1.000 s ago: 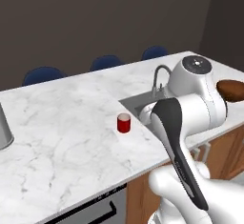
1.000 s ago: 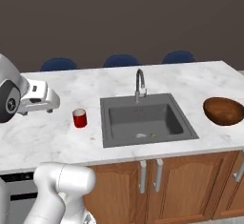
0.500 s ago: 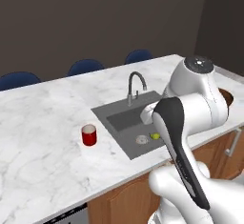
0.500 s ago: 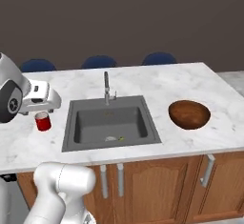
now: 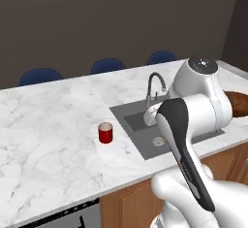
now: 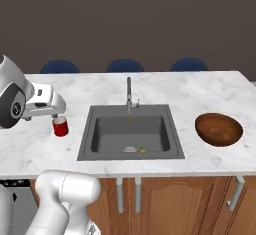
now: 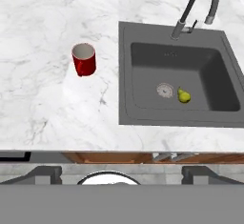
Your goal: Clear the mugs and bowl far away from the sink.
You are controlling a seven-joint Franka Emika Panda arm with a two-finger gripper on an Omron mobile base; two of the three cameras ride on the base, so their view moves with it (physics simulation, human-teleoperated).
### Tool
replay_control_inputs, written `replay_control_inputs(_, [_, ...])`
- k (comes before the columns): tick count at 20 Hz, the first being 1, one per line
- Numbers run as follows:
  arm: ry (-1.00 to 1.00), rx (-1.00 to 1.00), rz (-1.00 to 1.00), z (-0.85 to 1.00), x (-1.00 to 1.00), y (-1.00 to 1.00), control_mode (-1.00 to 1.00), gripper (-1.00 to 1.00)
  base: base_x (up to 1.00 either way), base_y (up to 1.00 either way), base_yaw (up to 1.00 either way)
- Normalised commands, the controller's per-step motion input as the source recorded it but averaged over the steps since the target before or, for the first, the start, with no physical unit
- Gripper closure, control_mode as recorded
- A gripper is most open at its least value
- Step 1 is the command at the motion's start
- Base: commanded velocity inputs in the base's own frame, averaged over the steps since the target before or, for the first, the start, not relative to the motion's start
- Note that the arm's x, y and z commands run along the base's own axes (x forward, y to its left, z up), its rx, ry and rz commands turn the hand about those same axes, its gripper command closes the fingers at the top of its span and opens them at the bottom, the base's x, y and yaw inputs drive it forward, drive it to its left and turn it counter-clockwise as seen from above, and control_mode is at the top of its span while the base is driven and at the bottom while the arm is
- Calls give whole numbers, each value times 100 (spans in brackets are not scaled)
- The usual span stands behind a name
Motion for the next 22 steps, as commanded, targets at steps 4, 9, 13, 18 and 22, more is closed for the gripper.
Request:
replay_control_inputs(4, [0,0,0,0,0,0,100,-100,0,16,30])
replay_control_inputs(9, [0,0,0,0,0,0,100,-100,11,0,21])
replay_control_inputs(13, [0,0,0,0,0,0,100,-100,24,0,18])
replay_control_inputs(18, [0,0,0,0,0,0,100,-100,18,13,19])
replay_control_inputs(22, [0,0,0,0,0,0,100,-100,20,27,20])
